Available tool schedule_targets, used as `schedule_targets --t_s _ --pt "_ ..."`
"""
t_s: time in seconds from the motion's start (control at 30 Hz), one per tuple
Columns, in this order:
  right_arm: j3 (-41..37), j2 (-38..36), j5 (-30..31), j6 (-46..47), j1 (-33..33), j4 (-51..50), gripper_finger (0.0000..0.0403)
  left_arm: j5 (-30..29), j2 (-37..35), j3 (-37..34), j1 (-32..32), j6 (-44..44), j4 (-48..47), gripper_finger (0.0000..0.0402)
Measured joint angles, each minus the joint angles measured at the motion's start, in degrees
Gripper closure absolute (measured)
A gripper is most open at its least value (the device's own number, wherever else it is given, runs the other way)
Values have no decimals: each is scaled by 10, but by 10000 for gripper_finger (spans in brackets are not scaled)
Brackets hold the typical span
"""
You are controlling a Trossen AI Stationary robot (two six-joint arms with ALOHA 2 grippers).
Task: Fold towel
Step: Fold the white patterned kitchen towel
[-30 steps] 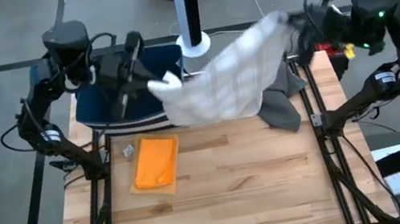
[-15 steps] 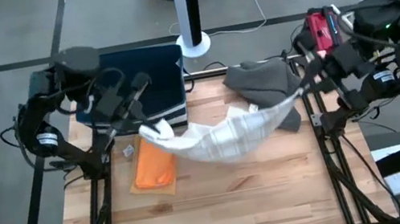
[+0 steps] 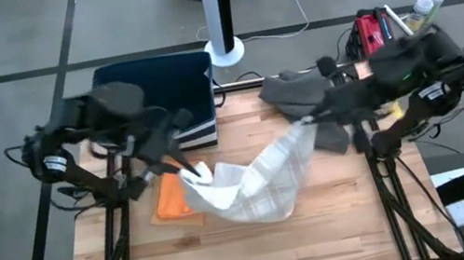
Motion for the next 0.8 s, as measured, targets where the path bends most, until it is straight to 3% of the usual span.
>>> schedule_targets --t_s 0.13,0.23,0.37,0.5,0.67,0.8 --pt "-7 35 205 75 -18 -117 401 -16 -3 -96 19 -4 64 401" --pt "-28 52 339 115 -44 -125 401 -95 -5 -149 57 -28 116 401" --pt "-33 50 433 46 -81 -83 401 -214 -21 -162 114 -60 181 401" --pt "-18 41 542 -73 -112 28 401 -225 -50 -120 154 -80 245 401" --pt "7 8 577 -231 -110 257 401 -222 -67 -29 164 -104 290 401" --pt "7 -27 501 -237 -70 336 401 -126 -77 18 154 -147 271 401"
